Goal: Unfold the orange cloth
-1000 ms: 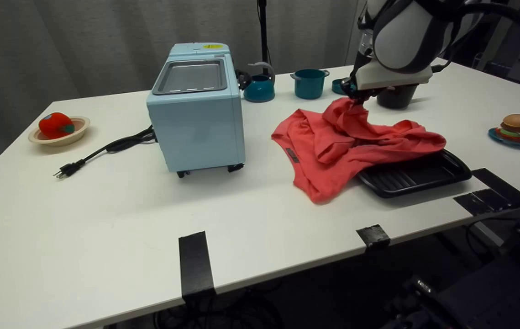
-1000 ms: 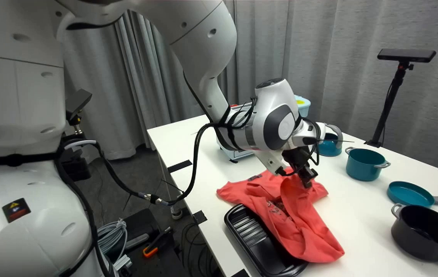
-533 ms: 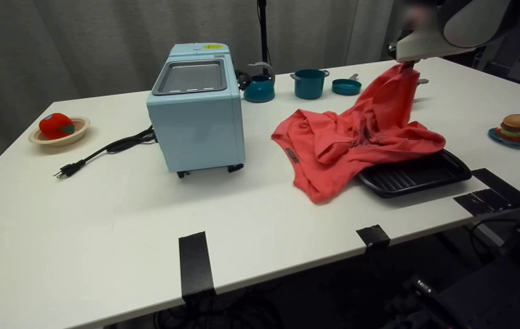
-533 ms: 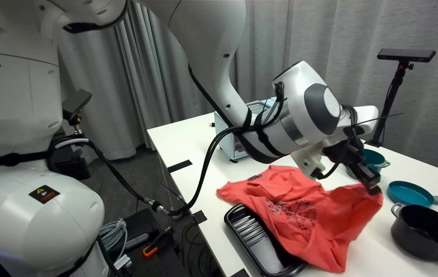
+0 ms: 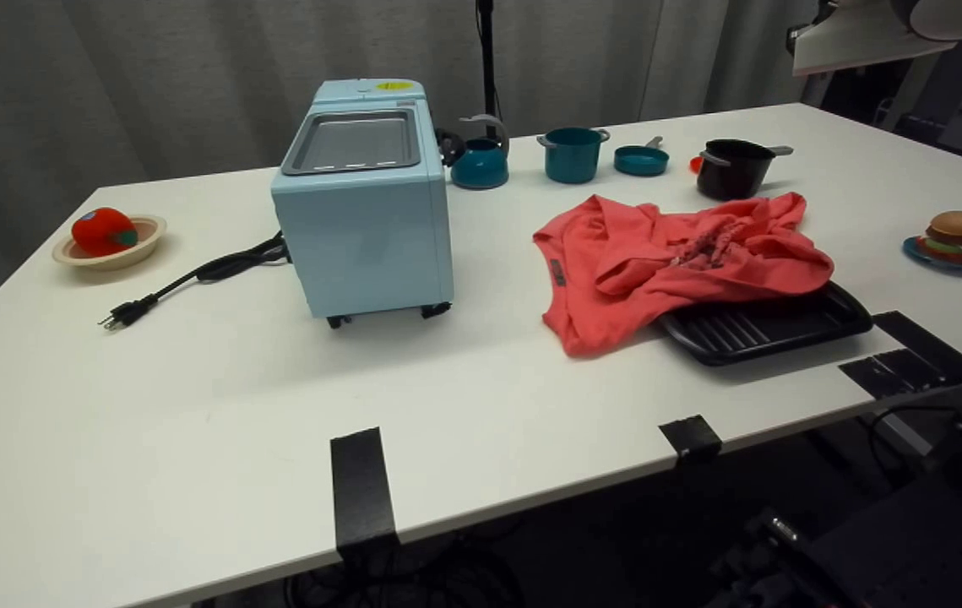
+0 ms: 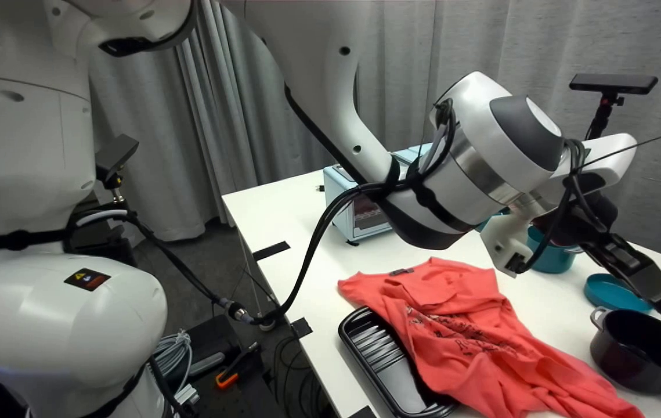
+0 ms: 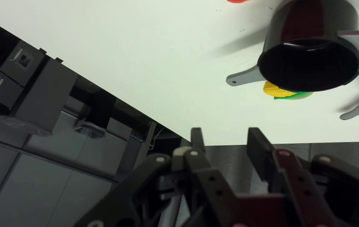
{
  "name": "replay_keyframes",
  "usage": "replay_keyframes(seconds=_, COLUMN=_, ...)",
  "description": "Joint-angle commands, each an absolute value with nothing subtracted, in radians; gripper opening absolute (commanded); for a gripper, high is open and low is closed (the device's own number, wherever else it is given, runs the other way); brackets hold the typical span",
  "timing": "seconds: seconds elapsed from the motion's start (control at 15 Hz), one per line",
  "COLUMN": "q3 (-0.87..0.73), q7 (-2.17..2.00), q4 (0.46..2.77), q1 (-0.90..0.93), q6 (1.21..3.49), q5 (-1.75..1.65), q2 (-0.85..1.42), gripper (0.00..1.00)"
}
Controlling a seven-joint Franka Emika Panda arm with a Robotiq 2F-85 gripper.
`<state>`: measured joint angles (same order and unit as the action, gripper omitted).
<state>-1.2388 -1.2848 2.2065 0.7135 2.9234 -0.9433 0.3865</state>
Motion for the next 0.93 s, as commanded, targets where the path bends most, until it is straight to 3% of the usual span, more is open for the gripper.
replay_keyframes(seconds=0.0, q3=-1.276, q7=-1.297, q4=2.215, q1=0.765, q6=2.899, q5=-0.961, q2=0.364, gripper=0.73)
replay_keyframes(seconds=0.27, q3=-1.289, q7=-1.237, q4=2.275, q1=0.831, q6=2.911, q5=-0.975, q2=0.218, gripper=1.0)
replay_keyframes(seconds=0.67, q3=-1.341, q7=-1.091, q4=2.353, q1=1.004, q6=2.887, q5=-1.011, q2=-0.056, gripper=1.0)
replay_keyframes(seconds=0.87, q3=-1.292, q7=-0.975, q4=2.371, q1=1.029, q6=2.837, q5=-1.007, q2=-0.187, gripper=1.0)
